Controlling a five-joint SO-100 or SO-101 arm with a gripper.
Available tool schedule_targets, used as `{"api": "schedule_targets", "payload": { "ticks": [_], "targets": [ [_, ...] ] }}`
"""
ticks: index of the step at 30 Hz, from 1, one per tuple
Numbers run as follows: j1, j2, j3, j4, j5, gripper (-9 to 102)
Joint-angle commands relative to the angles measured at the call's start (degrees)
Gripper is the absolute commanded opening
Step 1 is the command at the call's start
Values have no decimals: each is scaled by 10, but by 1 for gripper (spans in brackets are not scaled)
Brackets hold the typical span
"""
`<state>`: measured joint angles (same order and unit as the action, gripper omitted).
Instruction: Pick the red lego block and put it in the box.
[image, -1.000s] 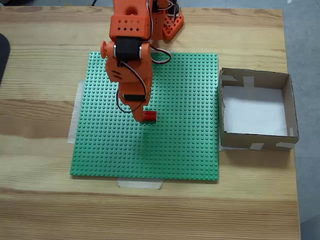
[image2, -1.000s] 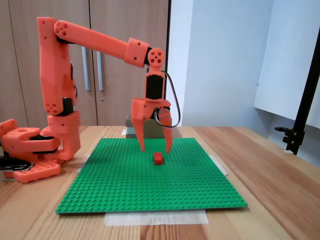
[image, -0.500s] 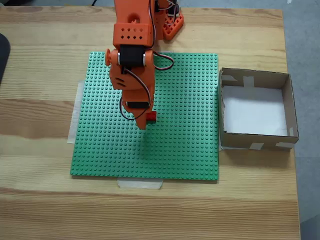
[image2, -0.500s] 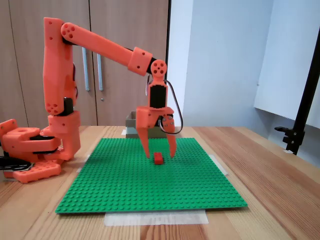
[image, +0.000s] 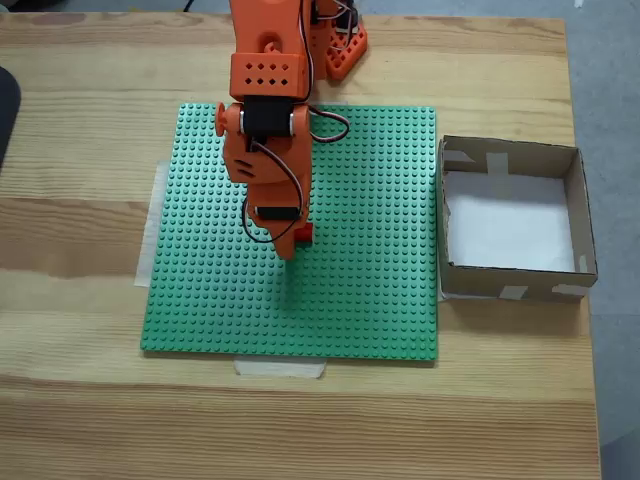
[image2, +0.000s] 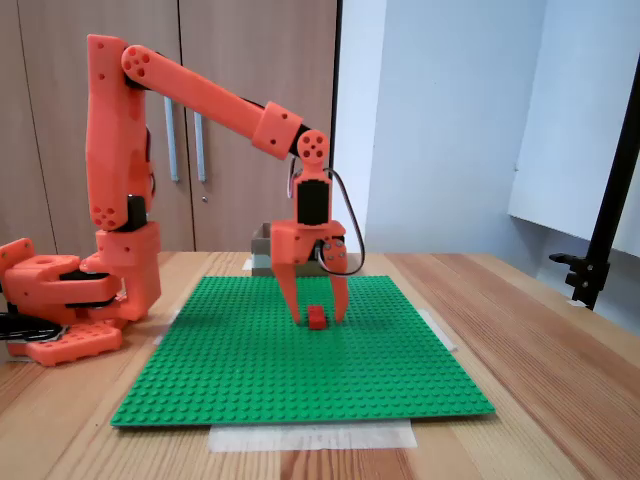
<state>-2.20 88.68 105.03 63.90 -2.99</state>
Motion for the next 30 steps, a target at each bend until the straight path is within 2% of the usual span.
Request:
{"api": "schedule_targets", "payload": {
  "ticks": [1, 4, 12, 16, 30],
  "targets": [
    [-6, 4, -4, -8, -7, 20],
    [-7, 4, -4, -12, -9, 15],
    [-10, 12, -4, -18, -7, 8],
    [-10, 29, -12, 2, -11, 2],
    [-18, 91, -109, 104, 12, 1]
  ]
}}
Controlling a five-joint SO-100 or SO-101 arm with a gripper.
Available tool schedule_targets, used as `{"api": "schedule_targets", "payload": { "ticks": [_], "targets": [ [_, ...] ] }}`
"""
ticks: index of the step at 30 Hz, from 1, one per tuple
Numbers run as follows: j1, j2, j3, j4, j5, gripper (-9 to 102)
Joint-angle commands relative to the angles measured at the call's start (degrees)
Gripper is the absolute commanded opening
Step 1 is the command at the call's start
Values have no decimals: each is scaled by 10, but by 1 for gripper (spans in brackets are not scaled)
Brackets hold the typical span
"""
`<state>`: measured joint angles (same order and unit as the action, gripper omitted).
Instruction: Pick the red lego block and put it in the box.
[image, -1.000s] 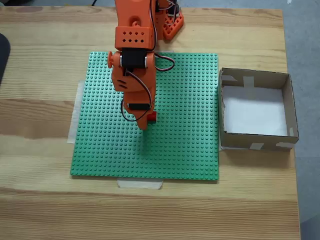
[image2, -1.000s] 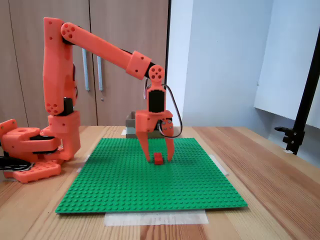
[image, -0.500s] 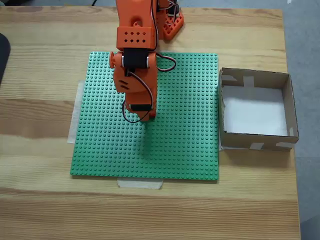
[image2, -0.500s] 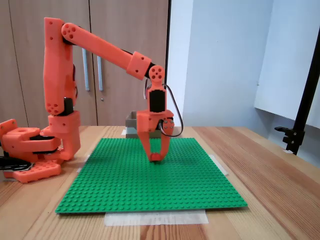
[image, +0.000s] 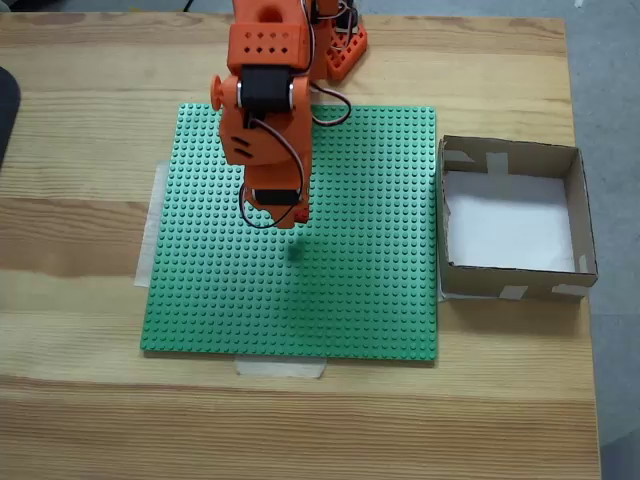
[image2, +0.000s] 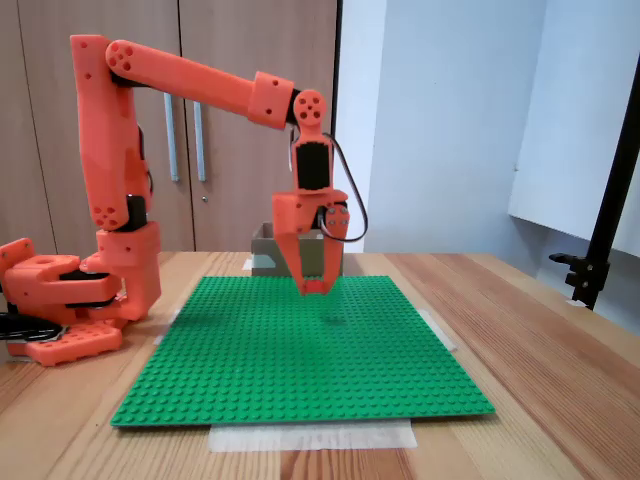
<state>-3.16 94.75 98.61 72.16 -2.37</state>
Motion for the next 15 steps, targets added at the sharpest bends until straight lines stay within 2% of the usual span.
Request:
{"api": "schedule_targets", "payload": {
  "ticks": [1, 15],
  "targets": [
    [-9, 33, -54, 29, 8, 2],
    [-73, 60, -160, 116, 30, 2]
  ]
}}
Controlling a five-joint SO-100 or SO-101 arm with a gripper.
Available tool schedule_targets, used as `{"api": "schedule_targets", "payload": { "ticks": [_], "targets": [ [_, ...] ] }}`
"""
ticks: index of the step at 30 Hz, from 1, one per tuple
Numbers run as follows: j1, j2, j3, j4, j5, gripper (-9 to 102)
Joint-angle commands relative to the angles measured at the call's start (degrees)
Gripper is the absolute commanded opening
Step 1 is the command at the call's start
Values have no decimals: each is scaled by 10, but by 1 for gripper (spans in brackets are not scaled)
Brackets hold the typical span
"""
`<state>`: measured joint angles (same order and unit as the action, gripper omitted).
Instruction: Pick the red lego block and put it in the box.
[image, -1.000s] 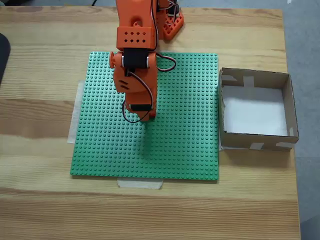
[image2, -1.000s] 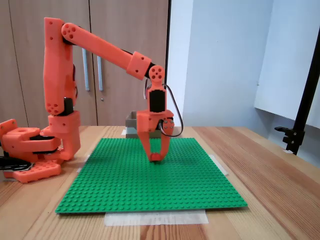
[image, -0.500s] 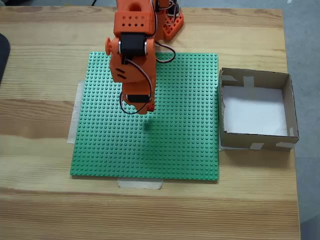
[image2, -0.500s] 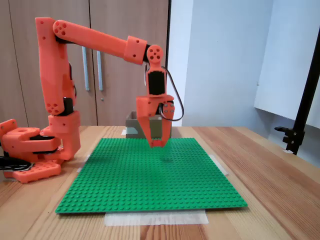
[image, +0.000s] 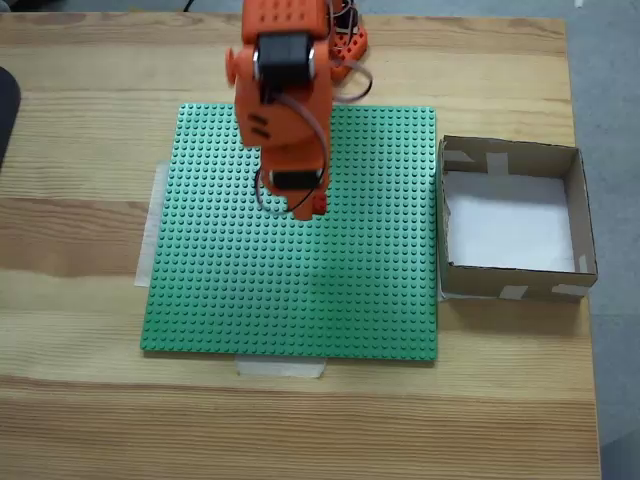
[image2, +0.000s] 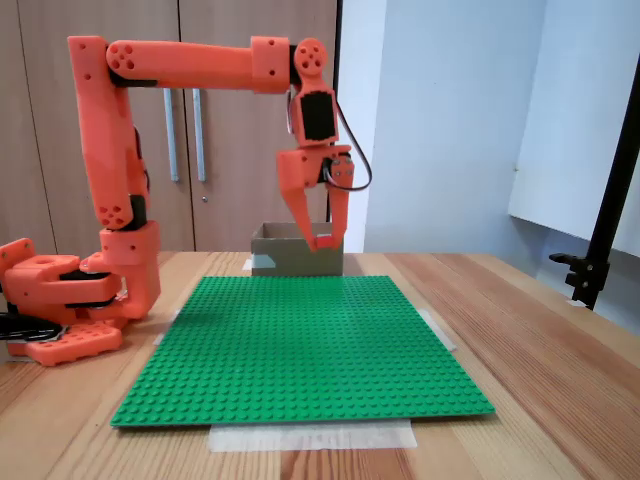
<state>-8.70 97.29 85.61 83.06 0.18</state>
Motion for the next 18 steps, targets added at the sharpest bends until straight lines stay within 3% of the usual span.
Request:
{"api": "schedule_targets", "payload": {
  "ticks": [1, 18],
  "targets": [
    [-25, 38, -32, 9, 6, 2],
    [-171, 82, -87, 16, 15, -1]
  ]
}}
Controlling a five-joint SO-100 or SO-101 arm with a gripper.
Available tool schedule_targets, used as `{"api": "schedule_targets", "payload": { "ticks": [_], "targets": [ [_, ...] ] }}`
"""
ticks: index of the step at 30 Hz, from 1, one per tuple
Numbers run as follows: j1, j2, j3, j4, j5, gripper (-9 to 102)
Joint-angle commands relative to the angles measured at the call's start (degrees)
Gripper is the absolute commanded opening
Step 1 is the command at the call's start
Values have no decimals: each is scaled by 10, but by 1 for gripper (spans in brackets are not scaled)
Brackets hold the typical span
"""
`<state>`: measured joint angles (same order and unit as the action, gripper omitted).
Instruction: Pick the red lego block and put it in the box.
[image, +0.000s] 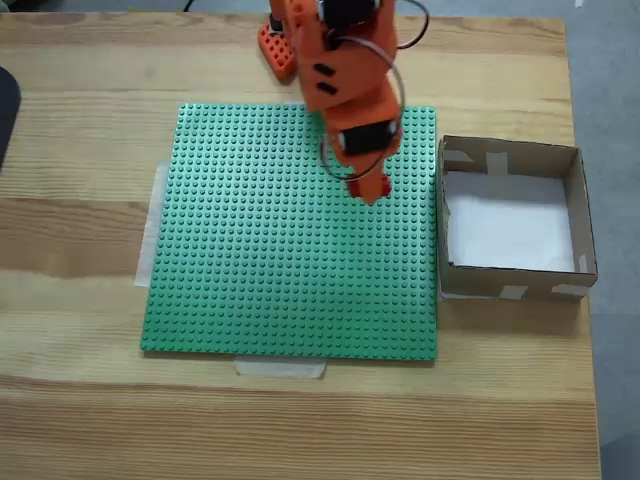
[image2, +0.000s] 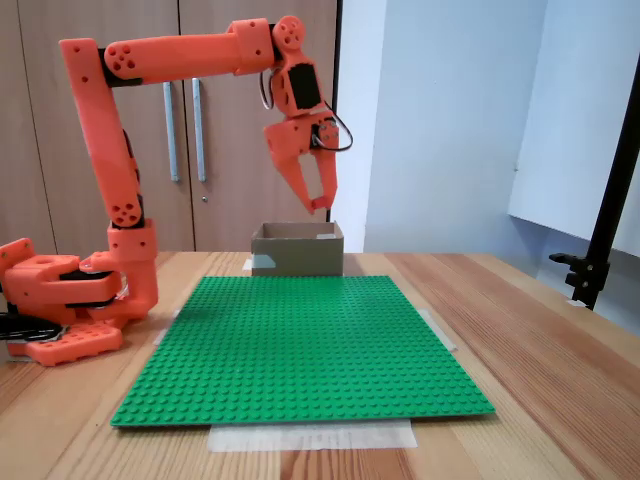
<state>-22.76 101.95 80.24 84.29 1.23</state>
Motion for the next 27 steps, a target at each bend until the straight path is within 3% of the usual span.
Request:
{"api": "schedule_targets", "payload": {
  "ticks": [1, 14, 27],
  "targets": [
    [-41, 36, -38, 4, 4, -1],
    [-174, 25, -72, 1, 14, -1],
    [-209, -31, -91, -3, 18, -1]
  ]
}}
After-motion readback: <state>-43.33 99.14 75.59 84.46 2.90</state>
